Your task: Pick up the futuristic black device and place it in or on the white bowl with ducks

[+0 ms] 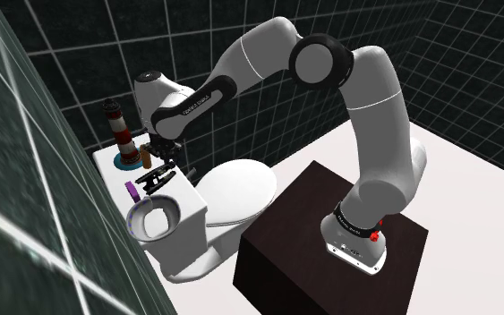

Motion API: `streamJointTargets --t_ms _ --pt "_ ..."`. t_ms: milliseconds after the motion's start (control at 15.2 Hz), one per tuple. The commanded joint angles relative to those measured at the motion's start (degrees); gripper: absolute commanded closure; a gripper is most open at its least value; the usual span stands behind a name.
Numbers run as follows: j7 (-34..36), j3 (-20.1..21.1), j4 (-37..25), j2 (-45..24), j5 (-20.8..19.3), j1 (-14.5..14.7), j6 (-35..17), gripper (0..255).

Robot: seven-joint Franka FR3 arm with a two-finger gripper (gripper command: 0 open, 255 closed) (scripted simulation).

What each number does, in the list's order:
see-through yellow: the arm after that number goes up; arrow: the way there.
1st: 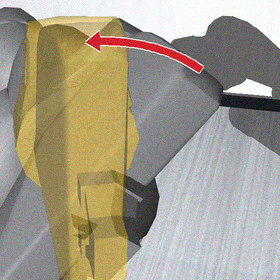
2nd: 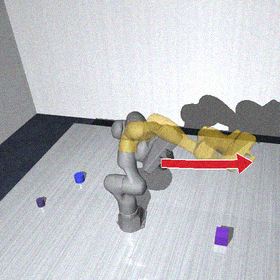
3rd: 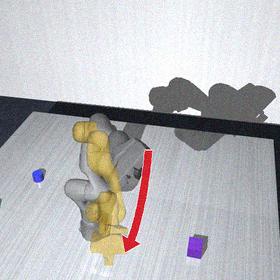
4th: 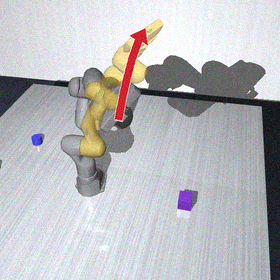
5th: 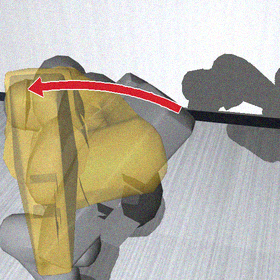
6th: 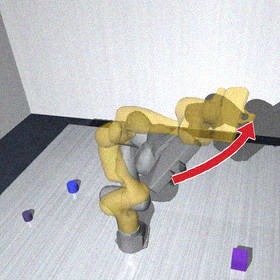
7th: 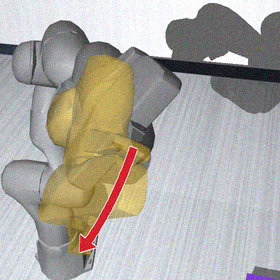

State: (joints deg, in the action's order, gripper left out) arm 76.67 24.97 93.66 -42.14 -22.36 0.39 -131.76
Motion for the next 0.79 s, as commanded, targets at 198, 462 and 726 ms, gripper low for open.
streamJointTargets --t_ms 198,462,726 --pt "3.40 -0.74 -1.19 -0.92 -0.14 1.91 0.55 0" --pt "15.97 -3.67 -8.66 -6.14 -0.04 9.57 4.10 0" --pt "26.70 -6.33 -21.42 -14.24 1.01 17.01 10.12 0"
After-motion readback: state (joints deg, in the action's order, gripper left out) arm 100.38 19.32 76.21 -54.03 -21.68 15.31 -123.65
